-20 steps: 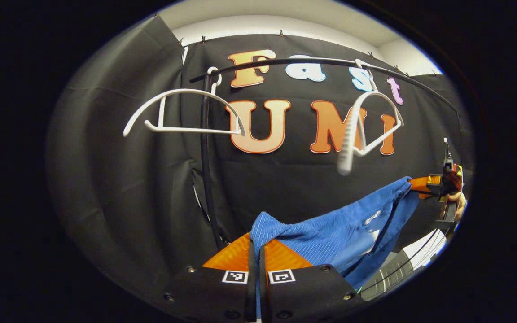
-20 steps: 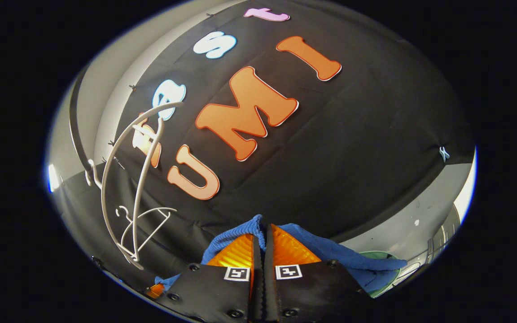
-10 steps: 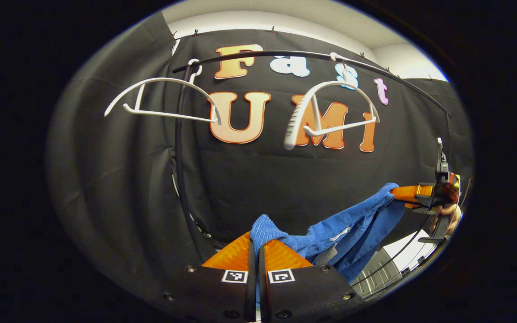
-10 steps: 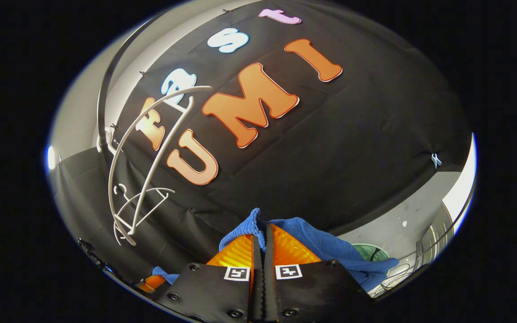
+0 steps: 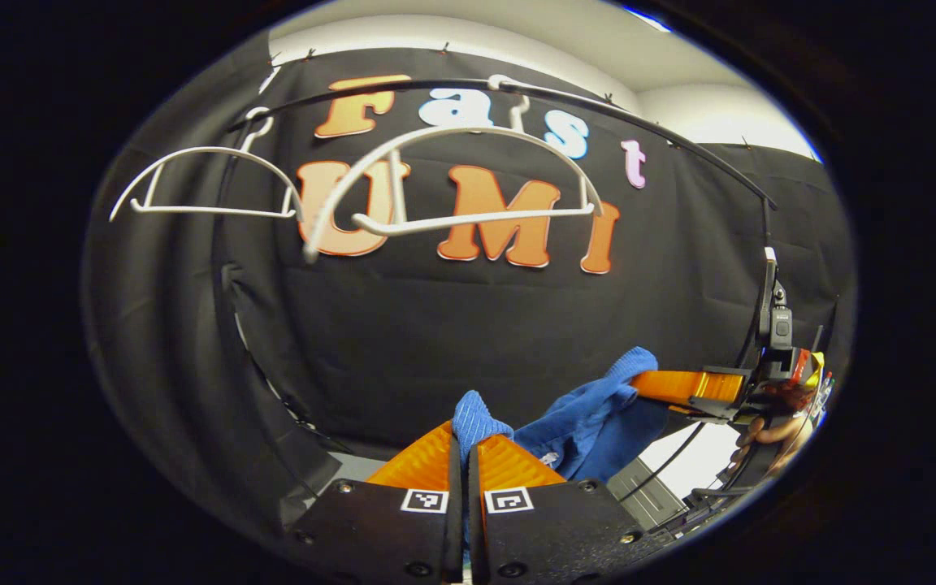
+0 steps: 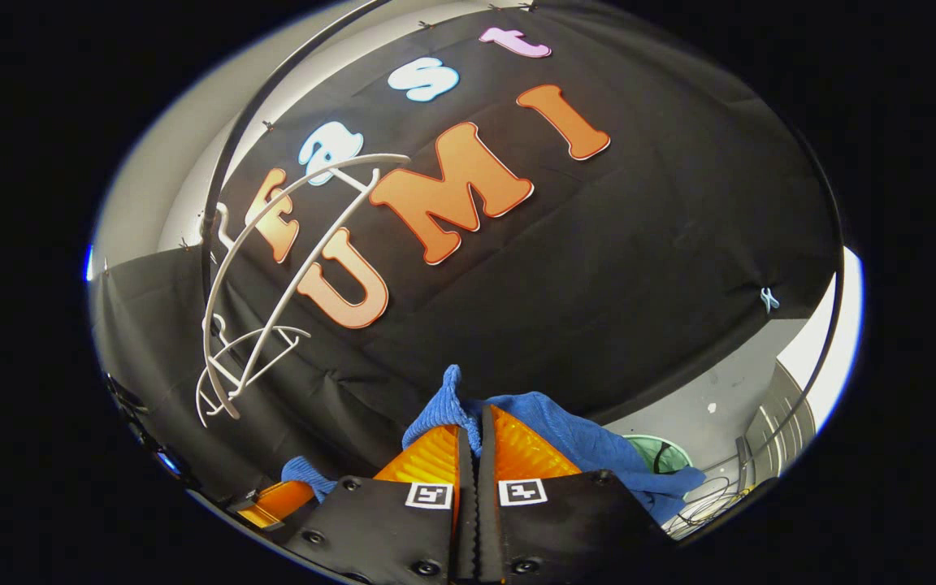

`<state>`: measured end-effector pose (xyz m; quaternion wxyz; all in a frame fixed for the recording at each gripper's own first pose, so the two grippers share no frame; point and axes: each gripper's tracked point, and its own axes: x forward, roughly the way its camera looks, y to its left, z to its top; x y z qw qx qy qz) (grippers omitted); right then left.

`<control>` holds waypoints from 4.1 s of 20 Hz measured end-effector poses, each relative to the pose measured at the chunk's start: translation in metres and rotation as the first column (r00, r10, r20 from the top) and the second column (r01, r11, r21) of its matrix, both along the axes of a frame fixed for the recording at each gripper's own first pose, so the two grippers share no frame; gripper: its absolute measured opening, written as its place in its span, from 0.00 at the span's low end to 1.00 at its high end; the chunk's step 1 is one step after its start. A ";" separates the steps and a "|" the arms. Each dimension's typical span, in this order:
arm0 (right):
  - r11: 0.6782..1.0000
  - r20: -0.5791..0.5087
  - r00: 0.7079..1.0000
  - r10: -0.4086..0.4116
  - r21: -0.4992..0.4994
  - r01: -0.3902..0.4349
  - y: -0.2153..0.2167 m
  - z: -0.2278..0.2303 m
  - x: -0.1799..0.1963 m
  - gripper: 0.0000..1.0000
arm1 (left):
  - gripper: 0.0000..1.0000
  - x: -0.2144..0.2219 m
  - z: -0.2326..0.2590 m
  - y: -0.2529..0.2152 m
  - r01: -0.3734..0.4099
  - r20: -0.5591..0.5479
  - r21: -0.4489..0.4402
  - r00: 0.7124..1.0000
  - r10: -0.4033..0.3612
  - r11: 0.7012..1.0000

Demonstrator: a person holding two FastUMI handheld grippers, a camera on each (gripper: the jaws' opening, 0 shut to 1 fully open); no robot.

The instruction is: Grasp the clothes on the hanger with both hands and then place them into the laundry hamper below.

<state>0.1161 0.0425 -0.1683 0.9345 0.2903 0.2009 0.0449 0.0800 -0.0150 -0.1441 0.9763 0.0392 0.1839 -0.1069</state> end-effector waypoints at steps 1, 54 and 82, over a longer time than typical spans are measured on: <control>1.000 0.000 1.000 -0.004 -0.017 0.004 0.000 -0.001 -0.002 0.07 | 0.03 0.004 -0.002 -0.009 0.017 -0.004 -0.002 1.000 -0.017 1.000; 0.922 -0.573 0.819 -0.032 -0.334 -0.198 -0.074 -0.284 -0.065 0.90 | 0.75 -0.020 -0.283 -0.031 -0.091 -0.628 0.139 0.762 0.159 0.986; 0.832 0.283 0.958 0.050 -0.542 0.117 -0.155 0.218 -0.144 0.89 | 0.92 -0.070 0.181 -0.135 -0.144 0.310 -0.008 0.940 0.140 0.990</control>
